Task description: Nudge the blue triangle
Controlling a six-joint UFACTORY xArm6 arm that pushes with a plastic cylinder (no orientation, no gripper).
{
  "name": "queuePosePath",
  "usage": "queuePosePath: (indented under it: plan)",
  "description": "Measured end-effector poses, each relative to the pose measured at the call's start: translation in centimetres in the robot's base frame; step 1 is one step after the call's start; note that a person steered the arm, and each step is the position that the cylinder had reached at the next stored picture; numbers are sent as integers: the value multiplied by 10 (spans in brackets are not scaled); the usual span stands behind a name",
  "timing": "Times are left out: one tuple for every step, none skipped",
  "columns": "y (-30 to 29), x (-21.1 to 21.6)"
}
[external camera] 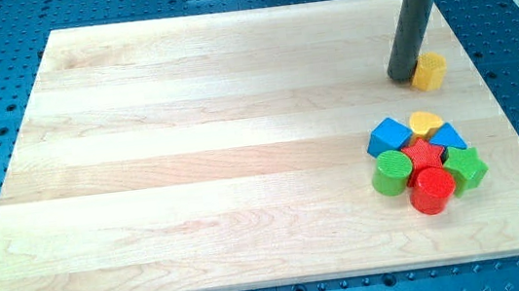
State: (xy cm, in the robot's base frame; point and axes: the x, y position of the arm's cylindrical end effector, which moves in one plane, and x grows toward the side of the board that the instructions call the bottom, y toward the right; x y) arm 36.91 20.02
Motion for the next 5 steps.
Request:
queuePosePath:
  plan:
    - [-35,47]
    - [26,70]
    - [87,90]
    - [89,140]
    - [58,141]
